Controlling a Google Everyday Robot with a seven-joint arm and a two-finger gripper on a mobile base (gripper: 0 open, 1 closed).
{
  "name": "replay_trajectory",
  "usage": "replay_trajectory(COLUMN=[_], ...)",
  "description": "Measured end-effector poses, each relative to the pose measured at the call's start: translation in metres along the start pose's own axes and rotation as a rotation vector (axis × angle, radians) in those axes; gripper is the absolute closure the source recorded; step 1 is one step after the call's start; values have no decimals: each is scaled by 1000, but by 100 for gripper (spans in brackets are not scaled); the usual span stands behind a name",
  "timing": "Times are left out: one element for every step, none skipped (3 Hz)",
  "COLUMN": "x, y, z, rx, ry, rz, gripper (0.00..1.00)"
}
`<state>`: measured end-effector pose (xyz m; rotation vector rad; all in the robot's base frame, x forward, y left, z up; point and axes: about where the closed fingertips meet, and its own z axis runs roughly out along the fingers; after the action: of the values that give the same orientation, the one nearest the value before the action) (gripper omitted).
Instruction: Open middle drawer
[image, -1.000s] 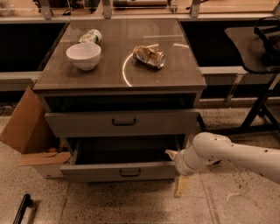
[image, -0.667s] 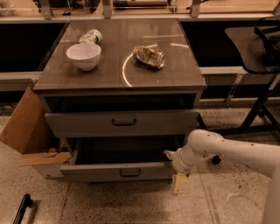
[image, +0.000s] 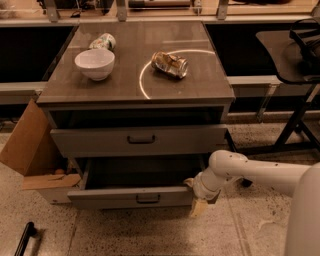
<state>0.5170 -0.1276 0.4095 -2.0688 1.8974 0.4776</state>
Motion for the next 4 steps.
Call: replay_trajectory(x=[-21, -31, -34, -37], y=[22, 49, 70, 82], z=[-18, -20, -18, -18], rx=[54, 43, 26, 18], ry=[32, 20, -1, -16], rz=[-45, -59, -55, -60], gripper=[49, 72, 95, 100])
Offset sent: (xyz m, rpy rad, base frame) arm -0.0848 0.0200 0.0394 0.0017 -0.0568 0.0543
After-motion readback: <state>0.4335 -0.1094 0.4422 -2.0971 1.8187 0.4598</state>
